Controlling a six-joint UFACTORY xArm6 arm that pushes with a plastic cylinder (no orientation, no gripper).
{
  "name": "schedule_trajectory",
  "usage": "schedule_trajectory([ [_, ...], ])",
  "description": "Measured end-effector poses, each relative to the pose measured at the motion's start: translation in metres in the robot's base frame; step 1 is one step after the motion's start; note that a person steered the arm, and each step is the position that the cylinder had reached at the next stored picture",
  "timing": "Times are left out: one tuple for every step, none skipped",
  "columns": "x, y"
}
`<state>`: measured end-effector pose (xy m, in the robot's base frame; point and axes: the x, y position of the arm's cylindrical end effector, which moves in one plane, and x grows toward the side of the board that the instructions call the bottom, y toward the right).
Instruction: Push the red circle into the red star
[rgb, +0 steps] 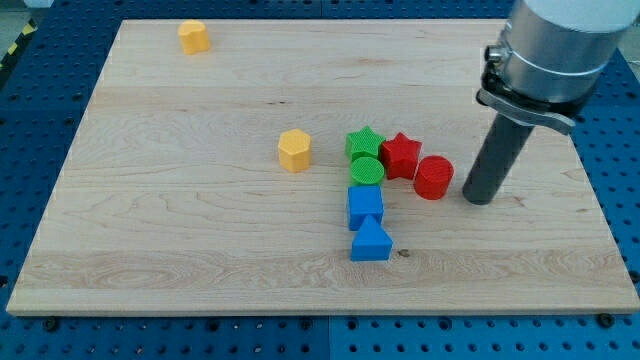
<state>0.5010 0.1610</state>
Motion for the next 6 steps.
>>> schedule_trajectory([
  [-0.002, -0.001],
  [-0.004, -0.001],
  [-0.015, -0.004],
  [-0.012, -0.010],
  [0.022, -0.027],
  [0.036, -0.028],
])
